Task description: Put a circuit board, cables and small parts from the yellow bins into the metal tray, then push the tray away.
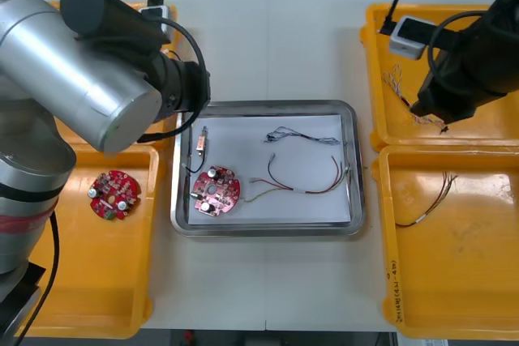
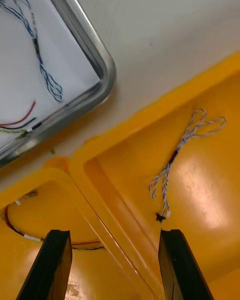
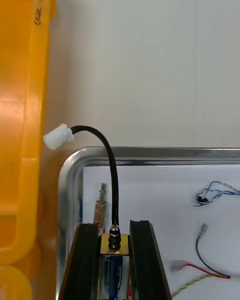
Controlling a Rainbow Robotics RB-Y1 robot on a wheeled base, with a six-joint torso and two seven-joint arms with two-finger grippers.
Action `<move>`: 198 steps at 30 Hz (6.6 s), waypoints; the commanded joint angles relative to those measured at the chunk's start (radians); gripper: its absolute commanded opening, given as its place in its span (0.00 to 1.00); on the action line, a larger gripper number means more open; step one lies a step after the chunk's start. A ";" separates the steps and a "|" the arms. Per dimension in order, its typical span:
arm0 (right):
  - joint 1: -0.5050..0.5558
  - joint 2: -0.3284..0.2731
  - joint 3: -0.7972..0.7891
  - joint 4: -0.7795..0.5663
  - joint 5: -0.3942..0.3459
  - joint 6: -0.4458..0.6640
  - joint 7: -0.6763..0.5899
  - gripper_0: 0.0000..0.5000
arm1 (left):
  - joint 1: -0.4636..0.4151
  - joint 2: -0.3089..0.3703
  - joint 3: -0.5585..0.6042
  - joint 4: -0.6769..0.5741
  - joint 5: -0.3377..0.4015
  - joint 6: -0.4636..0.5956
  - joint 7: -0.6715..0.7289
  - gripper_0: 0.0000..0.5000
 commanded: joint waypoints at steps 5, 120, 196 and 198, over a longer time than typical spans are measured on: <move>0.175 -0.113 -0.257 -0.031 -0.022 0.003 -0.066 1.00 | 0.005 -0.054 -0.111 0.065 -0.087 -0.084 -0.056 0.00; 0.216 -0.104 0.004 -0.467 -0.271 0.003 -0.681 1.00 | 0.388 0.431 0.625 -0.098 0.625 0.213 -0.332 1.00; -0.221 0.304 1.108 0.036 0.223 -0.263 -0.316 1.00 | 0.472 0.419 0.675 -0.105 0.640 0.213 -0.344 1.00; -0.221 0.310 1.119 0.036 0.232 -0.263 -0.320 1.00 | 0.472 0.419 0.675 -0.105 0.640 0.213 -0.344 1.00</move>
